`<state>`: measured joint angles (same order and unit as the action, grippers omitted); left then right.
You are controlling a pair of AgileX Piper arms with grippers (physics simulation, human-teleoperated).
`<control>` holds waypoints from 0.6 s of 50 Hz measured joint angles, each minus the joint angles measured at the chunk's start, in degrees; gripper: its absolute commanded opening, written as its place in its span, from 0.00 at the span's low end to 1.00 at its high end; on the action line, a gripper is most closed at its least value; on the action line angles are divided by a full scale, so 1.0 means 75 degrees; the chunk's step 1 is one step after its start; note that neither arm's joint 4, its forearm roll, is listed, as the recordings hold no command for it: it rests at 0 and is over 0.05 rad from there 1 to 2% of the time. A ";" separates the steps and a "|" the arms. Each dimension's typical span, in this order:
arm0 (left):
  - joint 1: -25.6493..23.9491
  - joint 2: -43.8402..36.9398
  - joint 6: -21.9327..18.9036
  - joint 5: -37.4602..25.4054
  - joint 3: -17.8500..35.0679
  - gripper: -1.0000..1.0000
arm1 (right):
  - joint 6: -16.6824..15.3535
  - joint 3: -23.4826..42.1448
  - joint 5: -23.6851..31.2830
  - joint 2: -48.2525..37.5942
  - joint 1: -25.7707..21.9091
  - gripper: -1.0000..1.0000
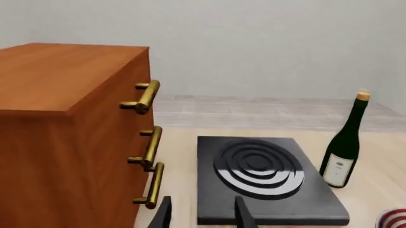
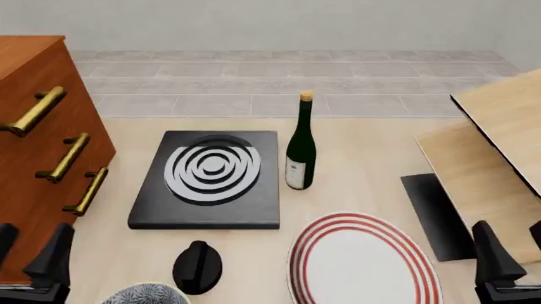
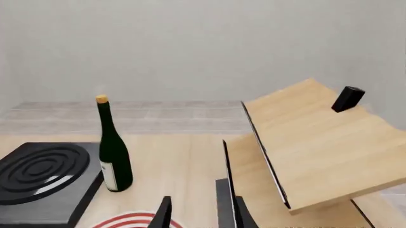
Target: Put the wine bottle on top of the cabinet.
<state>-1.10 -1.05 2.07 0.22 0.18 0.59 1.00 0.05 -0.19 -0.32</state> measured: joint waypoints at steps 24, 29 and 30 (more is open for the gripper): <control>-0.0260 -0.0361 -0.0084 -0.0678 0.1177 1.00 | -0.0070 -0.0118 -0.0212 -0.0255 0.0052 1.00; -0.0467 -0.0646 -0.0016 -0.0888 0.1666 1.00 | -0.0061 -0.0123 -0.0249 -0.0301 0.0053 1.00; -0.0514 -0.0702 0.0002 -0.0922 0.1750 1.00 | -0.0060 -0.0124 -0.0256 -0.0309 0.0053 1.00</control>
<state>-4.95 -6.32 2.09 -6.70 13.31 0.14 0.08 -1.87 -2.51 0.08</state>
